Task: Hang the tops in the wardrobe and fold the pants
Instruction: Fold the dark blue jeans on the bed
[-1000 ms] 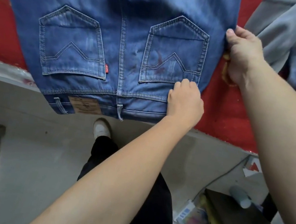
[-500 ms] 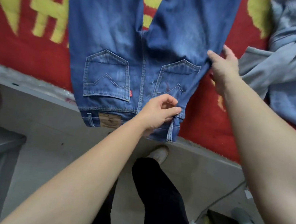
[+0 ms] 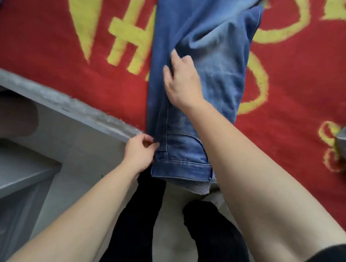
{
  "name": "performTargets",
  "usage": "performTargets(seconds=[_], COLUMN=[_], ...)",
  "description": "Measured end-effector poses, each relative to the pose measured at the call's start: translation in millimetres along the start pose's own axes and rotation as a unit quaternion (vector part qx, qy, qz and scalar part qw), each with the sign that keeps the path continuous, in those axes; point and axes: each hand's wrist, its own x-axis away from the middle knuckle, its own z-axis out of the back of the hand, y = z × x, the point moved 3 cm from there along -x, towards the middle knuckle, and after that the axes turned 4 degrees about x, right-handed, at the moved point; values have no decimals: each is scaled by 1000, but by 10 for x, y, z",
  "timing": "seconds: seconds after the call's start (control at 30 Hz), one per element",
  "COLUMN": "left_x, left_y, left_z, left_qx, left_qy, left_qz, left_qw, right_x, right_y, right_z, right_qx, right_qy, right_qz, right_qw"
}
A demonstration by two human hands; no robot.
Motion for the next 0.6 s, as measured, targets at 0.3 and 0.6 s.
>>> performTargets(seconds=[0.3, 0.6], left_x=[-445, -464], left_y=[-255, -1], left_z=[152, 43], left_qx=[-45, -248], left_qy=[-44, -57], left_qz=[53, 37], left_qw=[997, 967], right_x=[-229, 536], right_y=[60, 704], right_z=[-603, 210], right_qx=[120, 111], right_qy=[-177, 237], right_qz=[-32, -290], right_qw=[976, 921])
